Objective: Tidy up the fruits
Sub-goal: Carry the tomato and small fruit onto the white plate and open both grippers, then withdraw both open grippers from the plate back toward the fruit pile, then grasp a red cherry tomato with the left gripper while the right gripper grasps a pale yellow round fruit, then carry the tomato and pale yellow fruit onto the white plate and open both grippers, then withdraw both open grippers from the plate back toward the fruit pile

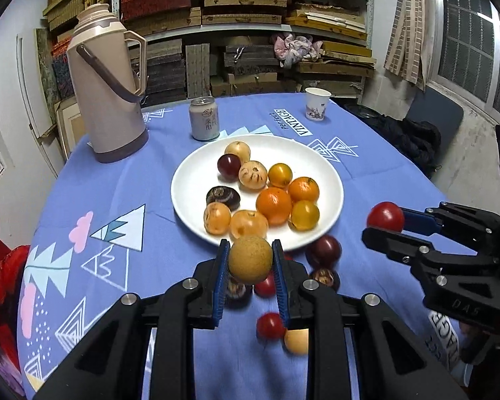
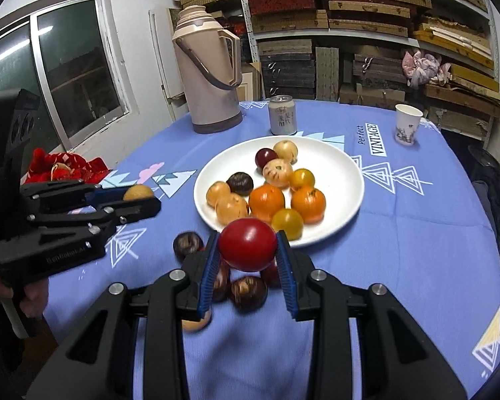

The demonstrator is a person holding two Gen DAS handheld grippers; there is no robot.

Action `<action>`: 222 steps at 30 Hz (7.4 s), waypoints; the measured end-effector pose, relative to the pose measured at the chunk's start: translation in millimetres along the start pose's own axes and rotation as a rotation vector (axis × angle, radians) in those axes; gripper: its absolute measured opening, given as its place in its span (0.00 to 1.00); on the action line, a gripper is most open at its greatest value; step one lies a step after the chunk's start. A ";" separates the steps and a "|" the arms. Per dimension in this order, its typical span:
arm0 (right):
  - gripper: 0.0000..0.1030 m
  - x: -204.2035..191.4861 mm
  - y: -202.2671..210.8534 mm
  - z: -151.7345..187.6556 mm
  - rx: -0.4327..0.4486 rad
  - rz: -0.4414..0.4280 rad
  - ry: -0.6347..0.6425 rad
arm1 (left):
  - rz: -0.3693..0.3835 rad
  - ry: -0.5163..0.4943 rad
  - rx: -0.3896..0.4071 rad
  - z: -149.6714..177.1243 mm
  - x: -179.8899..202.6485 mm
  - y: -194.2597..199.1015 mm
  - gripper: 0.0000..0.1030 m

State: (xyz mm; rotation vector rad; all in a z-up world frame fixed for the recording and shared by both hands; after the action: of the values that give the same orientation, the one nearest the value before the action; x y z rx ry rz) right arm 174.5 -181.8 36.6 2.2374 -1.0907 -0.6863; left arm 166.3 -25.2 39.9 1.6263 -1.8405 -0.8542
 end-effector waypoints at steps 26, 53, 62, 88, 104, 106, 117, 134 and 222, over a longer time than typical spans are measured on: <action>0.39 44.1 -129.9 -70.7 -0.133 0.066 -0.104 | -0.107 0.091 -0.085 -60.1 -37.5 -102.9 0.50; 0.61 42.3 -17.8 26.0 -0.050 0.056 -0.175 | -0.060 0.070 -0.082 25.1 -14.3 -34.7 0.57; 0.66 38.6 -14.6 60.4 -0.079 0.051 -0.212 | -0.048 0.087 -0.104 50.2 -14.3 -27.2 0.58; 0.73 25.7 -17.9 94.2 -0.102 0.058 -0.191 | 0.141 0.072 -0.162 75.6 5.7 -57.8 0.51; 0.73 -32.9 -41.6 90.4 -0.190 0.025 0.042 | 0.103 0.092 -0.135 82.8 -12.2 -47.4 0.28; 0.69 -42.2 -50.8 88.0 -0.212 0.032 0.076 | 0.105 0.094 -0.133 84.0 -14.2 -45.8 0.28; 0.42 -43.7 -68.3 78.6 -0.235 0.036 0.061 | 0.098 0.119 -0.139 92.0 -27.3 -40.6 0.28; 0.42 -4.0 2.2 73.3 -0.089 0.061 -0.030 | 0.099 0.079 -0.093 82.9 -18.0 -14.4 0.28; 0.72 38.4 -48.0 33.1 -0.138 0.114 -0.134 | -0.033 0.082 -0.094 58.3 -46.4 -30.0 0.66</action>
State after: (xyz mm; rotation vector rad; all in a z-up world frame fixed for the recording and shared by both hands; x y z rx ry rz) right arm 199.4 -196.7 -26.9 2.0203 -1.1879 -0.8458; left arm 148.5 24.9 -20.2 1.6133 -1.6969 -0.8614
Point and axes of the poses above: each gripper's, at about its wrist camera, not at the fingertips, and y roughly against the way its jaws point, x to its right, z to its underside, the point moved 1 cm from there along -y, roughly the way its jaws point, and after that the axes turned 5 degrees about -x, right-handed, at the moved point
